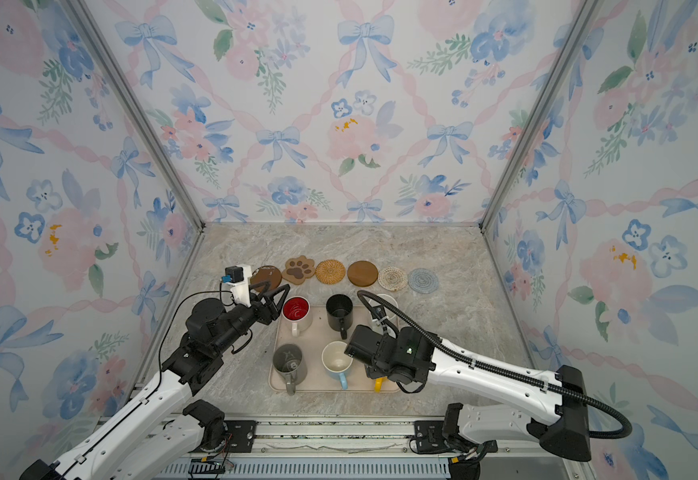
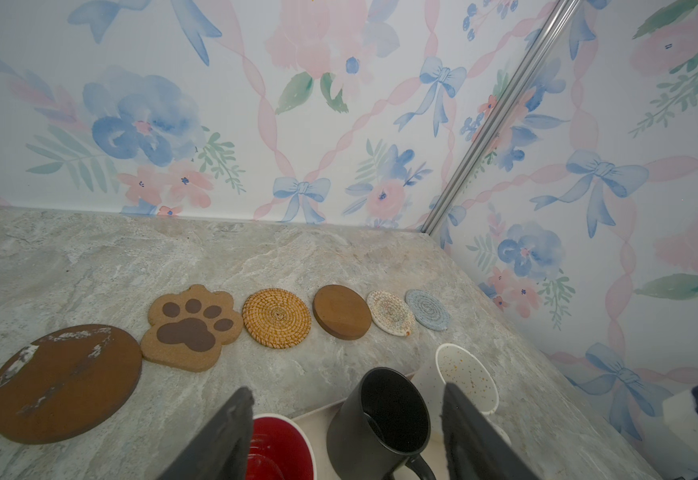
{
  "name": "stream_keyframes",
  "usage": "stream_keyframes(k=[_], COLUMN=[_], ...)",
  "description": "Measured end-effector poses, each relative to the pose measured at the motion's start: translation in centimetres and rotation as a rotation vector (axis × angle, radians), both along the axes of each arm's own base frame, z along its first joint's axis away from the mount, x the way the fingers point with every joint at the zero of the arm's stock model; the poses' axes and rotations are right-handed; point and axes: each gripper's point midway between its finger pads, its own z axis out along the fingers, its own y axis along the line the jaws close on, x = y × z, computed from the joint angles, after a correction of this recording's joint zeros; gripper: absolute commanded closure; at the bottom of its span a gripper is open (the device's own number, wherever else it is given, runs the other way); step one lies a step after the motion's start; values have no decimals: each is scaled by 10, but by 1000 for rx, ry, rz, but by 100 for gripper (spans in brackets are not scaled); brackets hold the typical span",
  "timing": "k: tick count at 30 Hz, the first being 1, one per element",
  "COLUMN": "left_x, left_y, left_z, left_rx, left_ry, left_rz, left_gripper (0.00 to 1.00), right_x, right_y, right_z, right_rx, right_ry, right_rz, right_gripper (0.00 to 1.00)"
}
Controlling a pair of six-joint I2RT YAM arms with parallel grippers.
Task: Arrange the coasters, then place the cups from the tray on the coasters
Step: 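Swing the right gripper over the yellow mug while the left moves above the red mug, then lower the right gripper into the yellow mug and grasp it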
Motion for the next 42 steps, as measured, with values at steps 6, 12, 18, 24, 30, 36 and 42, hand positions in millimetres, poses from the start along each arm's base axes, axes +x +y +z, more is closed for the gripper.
stream_keyframes(k=[6,12,18,24,30,36,42], left_x=[0,-2,-2,-1,-1,0,2], left_y=[1,1,2,1,1,1,0], left_z=[-9,-20,-25,-28,-29,-30,-33], left_rx=[10,27,41,48,51,53,57], left_ry=[14,31,32,39,38,40,49], left_rz=[3,2,0,-1,-1,1,0], left_gripper=[28,26,25,24,24,24,24], right_x=[-21,-35,-40,-38,-34,-27,-22], right_y=[1,-7,-7,7,12,10,15], right_z=[-15,-35,-52,-59,-64,-77,-78], right_rx=[-17,-21,23,105,186,235,269], right_ry=[32,58,81,74,87,124,147], right_rz=[-51,-105,-159,-176,-208,-258,-266], right_gripper=[25,23,18,18,26,37,43])
